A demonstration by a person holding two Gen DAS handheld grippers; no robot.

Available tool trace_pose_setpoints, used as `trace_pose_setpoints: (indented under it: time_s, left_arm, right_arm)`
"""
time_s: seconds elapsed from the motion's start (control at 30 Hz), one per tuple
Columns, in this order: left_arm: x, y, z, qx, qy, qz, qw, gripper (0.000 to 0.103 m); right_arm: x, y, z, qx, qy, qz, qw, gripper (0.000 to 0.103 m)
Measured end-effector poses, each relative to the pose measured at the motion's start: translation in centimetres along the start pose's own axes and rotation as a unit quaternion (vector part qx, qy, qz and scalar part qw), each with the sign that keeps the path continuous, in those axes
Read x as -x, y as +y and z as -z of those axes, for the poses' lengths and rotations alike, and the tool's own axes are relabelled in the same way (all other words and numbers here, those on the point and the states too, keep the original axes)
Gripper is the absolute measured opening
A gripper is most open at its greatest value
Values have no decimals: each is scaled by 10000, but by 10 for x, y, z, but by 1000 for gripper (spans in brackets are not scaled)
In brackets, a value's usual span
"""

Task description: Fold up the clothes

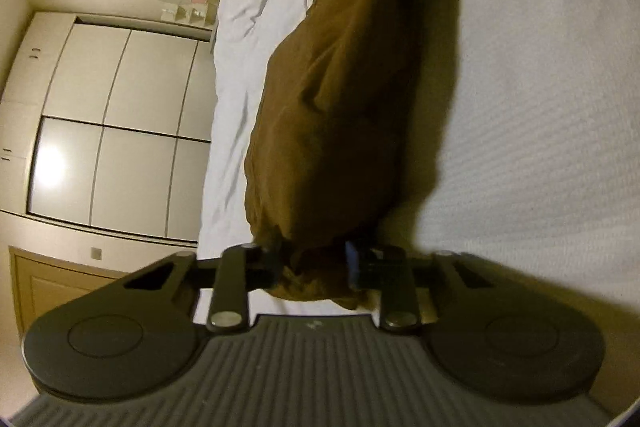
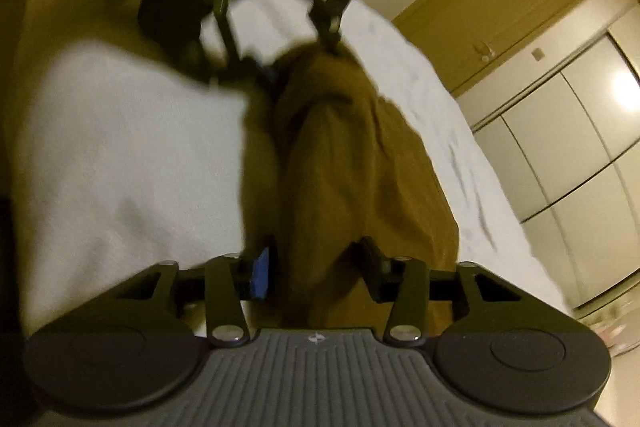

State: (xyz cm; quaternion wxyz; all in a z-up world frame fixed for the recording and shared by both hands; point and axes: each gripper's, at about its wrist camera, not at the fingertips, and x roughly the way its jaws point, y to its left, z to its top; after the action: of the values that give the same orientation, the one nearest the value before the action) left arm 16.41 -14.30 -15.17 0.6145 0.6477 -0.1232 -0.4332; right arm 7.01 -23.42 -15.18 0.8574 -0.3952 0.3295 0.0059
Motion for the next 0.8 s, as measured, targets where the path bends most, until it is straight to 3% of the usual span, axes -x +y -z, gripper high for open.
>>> trace_pose_setpoints:
  time_s: [0.03, 0.07, 0.23, 0.3, 0.4, 0.53, 0.6, 0.7, 0.73, 0.8]
  left_arm:
    - [4, 2, -1, 57, -9, 67, 10000, 19]
    - [11, 5, -3, 162, -71, 160, 9997, 17]
    - [67, 8, -24, 443, -644, 659, 9948, 17]
    - [82, -5, -35, 358, -732, 789, 9935, 17]
    - [84, -27, -42, 331, -595, 952, 9931, 16]
    - [98, -26, -27, 556, -126, 1114, 9921, 16]
    - [101, -12, -8, 1004, 121, 1245, 9871, 17]
    - [97, 21, 25, 2314, 455, 1390, 9618, 31]
    - [90, 34, 34, 2776, 513, 1377, 9494, 39]
    - [75, 58, 47, 3634, 554, 1375, 9197, 40]
  right_arm:
    - [-1, -5, 3, 49, 14, 29, 10000, 2]
    - [-1, -9, 6, 99, 24, 61, 9999, 0]
    - [40, -45, 27, 452, -133, 353, 9983, 0]
    - [64, -47, 44, 594, -115, 230, 9979, 0]
    - [82, -31, 75, 688, 57, -11, 9976, 0]
    - [80, -4, 102, 516, 150, -141, 9985, 4]
    - [86, -8, 110, 392, 250, -119, 9988, 6]
    - [96, -16, 121, 124, 384, -75, 9992, 11]
    - [101, -22, 125, -48, 398, -25, 9992, 12]
    - [110, -33, 127, -449, 368, 81, 9983, 14]
